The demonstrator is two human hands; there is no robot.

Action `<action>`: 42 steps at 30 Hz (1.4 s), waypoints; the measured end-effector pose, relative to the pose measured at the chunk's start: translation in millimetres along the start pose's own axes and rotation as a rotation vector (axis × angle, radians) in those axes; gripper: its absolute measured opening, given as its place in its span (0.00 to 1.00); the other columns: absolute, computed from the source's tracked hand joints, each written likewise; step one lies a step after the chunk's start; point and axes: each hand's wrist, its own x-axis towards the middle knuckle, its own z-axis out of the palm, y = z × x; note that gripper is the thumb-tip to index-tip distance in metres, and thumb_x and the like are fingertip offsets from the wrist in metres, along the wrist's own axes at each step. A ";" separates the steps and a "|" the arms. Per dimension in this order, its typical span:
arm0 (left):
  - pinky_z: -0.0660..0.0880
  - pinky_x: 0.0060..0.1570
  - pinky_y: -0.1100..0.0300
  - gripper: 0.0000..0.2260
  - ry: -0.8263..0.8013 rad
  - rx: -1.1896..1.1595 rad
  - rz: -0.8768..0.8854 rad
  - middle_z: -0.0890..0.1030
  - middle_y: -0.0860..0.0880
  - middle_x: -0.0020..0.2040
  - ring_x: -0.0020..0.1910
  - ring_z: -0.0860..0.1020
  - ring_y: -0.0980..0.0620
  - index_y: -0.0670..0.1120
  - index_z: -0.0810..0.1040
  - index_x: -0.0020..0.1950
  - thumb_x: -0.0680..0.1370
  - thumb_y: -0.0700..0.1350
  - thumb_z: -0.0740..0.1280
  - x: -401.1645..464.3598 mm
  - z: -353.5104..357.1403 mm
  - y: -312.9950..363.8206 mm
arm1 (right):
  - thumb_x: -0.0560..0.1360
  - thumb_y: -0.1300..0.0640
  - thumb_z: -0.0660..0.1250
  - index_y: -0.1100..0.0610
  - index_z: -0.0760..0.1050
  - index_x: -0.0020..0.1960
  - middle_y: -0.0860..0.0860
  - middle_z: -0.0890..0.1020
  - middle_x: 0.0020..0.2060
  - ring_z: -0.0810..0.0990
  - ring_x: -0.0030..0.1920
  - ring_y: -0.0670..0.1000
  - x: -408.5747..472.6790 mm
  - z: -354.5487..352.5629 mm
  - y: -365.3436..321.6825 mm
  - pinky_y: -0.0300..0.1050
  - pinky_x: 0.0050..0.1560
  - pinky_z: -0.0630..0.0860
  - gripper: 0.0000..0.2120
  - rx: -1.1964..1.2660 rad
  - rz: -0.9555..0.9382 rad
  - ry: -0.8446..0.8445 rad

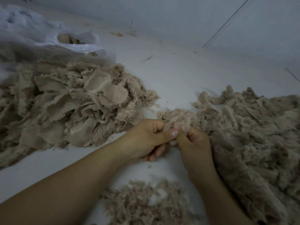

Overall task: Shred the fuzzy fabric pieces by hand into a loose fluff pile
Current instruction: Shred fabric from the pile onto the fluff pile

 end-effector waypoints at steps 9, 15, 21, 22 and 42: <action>0.71 0.24 0.59 0.10 0.563 -0.496 0.445 0.80 0.40 0.43 0.30 0.76 0.47 0.45 0.77 0.56 0.79 0.48 0.65 8.0 -7.6 11.4 | 0.85 0.54 0.53 0.55 0.79 0.40 0.48 0.79 0.28 0.73 0.30 0.42 3.5 0.3 6.0 0.32 0.34 0.70 0.21 -0.005 -0.030 0.172; 0.73 0.50 0.55 0.13 0.427 0.879 0.319 0.80 0.42 0.53 0.51 0.77 0.43 0.45 0.77 0.61 0.77 0.38 0.65 29.7 -0.5 -8.8 | 0.84 0.58 0.57 0.50 0.81 0.47 0.50 0.85 0.39 0.77 0.35 0.44 4.2 2.3 5.6 0.37 0.39 0.74 0.15 -0.051 -0.014 0.128; 0.74 0.44 0.47 0.06 0.371 0.972 0.373 0.73 0.50 0.44 0.45 0.75 0.45 0.44 0.78 0.49 0.76 0.37 0.63 26.5 2.0 -16.4 | 0.82 0.55 0.59 0.46 0.79 0.57 0.44 0.84 0.43 0.78 0.36 0.42 0.8 2.1 4.3 0.36 0.41 0.76 0.11 -0.213 -0.067 0.021; 0.74 0.44 0.46 0.07 0.376 0.955 0.384 0.74 0.49 0.44 0.45 0.75 0.45 0.43 0.80 0.49 0.76 0.37 0.63 26.1 1.6 -16.6 | 0.83 0.55 0.60 0.46 0.78 0.60 0.44 0.85 0.47 0.79 0.38 0.42 0.7 2.1 5.0 0.37 0.44 0.77 0.12 -0.285 -0.055 0.007; 0.77 0.45 0.42 0.04 0.227 0.178 0.531 0.79 0.39 0.43 0.43 0.79 0.41 0.34 0.74 0.46 0.79 0.33 0.60 6.7 12.9 -12.9 | 0.79 0.63 0.60 0.35 0.75 0.56 0.39 0.82 0.48 0.81 0.51 0.40 -0.1 -2.7 -1.4 0.41 0.50 0.79 0.21 -0.391 -0.028 -0.108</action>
